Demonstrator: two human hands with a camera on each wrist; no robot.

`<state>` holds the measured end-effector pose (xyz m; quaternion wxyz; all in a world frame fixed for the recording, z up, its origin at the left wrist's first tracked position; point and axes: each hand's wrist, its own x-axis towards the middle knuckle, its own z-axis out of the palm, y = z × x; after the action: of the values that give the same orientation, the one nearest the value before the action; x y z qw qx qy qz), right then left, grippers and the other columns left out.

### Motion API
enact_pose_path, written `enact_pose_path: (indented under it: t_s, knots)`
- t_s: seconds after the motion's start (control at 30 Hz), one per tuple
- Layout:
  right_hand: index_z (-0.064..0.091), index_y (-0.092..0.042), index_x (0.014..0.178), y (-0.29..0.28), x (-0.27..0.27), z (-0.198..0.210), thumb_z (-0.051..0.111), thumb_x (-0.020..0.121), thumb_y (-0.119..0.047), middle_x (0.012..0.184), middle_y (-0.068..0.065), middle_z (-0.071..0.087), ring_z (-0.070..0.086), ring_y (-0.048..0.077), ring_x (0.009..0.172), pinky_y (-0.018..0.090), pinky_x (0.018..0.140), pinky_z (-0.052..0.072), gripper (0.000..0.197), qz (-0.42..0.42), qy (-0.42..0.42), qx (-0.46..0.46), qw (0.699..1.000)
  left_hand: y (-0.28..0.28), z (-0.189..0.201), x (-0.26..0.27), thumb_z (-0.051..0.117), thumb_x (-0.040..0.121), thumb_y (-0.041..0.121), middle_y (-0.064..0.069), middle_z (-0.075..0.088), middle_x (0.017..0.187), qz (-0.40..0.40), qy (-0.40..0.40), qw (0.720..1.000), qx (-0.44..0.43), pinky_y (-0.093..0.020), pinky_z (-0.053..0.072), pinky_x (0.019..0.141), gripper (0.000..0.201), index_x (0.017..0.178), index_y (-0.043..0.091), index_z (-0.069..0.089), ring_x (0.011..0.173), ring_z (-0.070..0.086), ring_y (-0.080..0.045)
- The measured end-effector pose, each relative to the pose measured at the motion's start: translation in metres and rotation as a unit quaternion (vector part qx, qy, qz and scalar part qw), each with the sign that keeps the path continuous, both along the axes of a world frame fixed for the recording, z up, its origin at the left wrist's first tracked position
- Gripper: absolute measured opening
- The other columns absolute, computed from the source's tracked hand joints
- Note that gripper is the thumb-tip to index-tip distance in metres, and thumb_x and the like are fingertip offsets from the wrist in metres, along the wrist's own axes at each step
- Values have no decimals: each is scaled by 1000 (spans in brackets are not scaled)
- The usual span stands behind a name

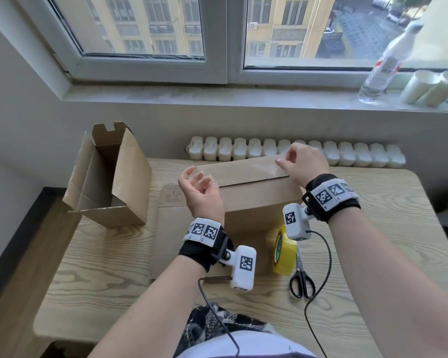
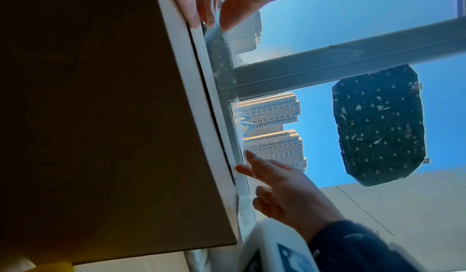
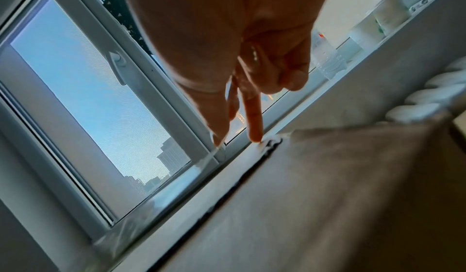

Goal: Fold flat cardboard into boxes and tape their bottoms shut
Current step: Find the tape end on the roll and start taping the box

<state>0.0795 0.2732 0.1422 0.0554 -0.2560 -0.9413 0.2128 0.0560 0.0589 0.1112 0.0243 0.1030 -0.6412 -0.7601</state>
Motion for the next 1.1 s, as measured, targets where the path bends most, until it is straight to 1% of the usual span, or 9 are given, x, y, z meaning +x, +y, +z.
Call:
enact_pose_path:
  t_s: [0.13, 0.2, 0.33, 0.57, 0.63, 0.73, 0.87, 1.03, 1.1]
  knots:
    - [58, -23, 76, 14, 6, 5, 70, 84, -47, 86, -3, 61, 54, 16, 85, 30, 75, 44, 28, -5, -2, 8, 1000, -1, -6, -2, 58, 93, -2, 3, 62, 106, 16, 8, 999, -44, -8, 47, 74, 43, 120, 28, 43, 84, 62, 7]
    - [59, -23, 77, 17, 11, 3, 71, 81, -52, 85, -4, 62, 55, 16, 85, 31, 74, 46, 31, -7, -8, 11, 1000, -2, -7, -2, 59, 93, 1, 5, 63, 103, 24, 5, 997, -69, -5, 46, 72, 41, 120, 28, 44, 84, 63, 5]
    - [62, -24, 83, 12, 19, -8, 70, 82, -54, 84, -9, 63, 57, 16, 86, 29, 72, 41, 31, -7, 6, 41, 999, 0, -5, -4, 58, 93, 0, 3, 66, 100, 39, -9, 994, -97, -3, 45, 67, 39, 119, 26, 45, 81, 65, -4]
    - [64, -22, 80, 10, 23, -21, 66, 83, -59, 85, -3, 68, 60, 21, 83, 29, 68, 38, 37, -13, 43, 83, 996, 0, -4, -4, 59, 92, -1, 6, 66, 97, 40, -15, 990, -135, -1, 45, 68, 39, 122, 22, 47, 75, 63, 6]
    - [64, -22, 80, 10, 22, -23, 64, 84, -60, 84, -3, 68, 60, 21, 82, 29, 67, 39, 39, -16, 48, 85, 995, -1, -4, -4, 59, 92, -1, 8, 66, 96, 43, -17, 989, -139, -4, 47, 71, 39, 121, 23, 48, 74, 63, 8]
    - [63, -22, 79, 9, 22, -25, 63, 84, -60, 83, -3, 68, 61, 22, 82, 31, 68, 43, 39, -16, 45, 79, 996, -2, -4, -4, 59, 91, -1, 8, 67, 96, 50, -23, 989, -135, -10, 51, 75, 40, 120, 24, 48, 77, 65, 4]
    - [62, -22, 80, 8, 23, -28, 64, 83, -61, 83, -2, 67, 61, 23, 81, 32, 69, 44, 40, -20, 45, 74, 996, -2, -4, -4, 61, 89, -2, 7, 67, 94, 59, -21, 991, -119, -23, 56, 81, 40, 116, 25, 49, 72, 65, 6]
    - [58, -22, 83, 8, 25, -34, 62, 83, -63, 78, -7, 63, 60, 21, 79, 32, 67, 44, 41, -34, 42, 48, 997, 0, -3, -6, 63, 90, -1, 2, 68, 91, 70, -33, 995, -67, -33, 60, 79, 34, 109, 25, 49, 77, 71, -12]
    - [57, -22, 85, 9, 27, -36, 61, 85, -63, 77, -9, 59, 59, 20, 78, 31, 66, 41, 41, -41, 42, 39, 998, 0, 1, -6, 62, 90, -2, -1, 67, 89, 74, -45, 996, -31, -33, 61, 74, 32, 109, 21, 50, 72, 70, -13]
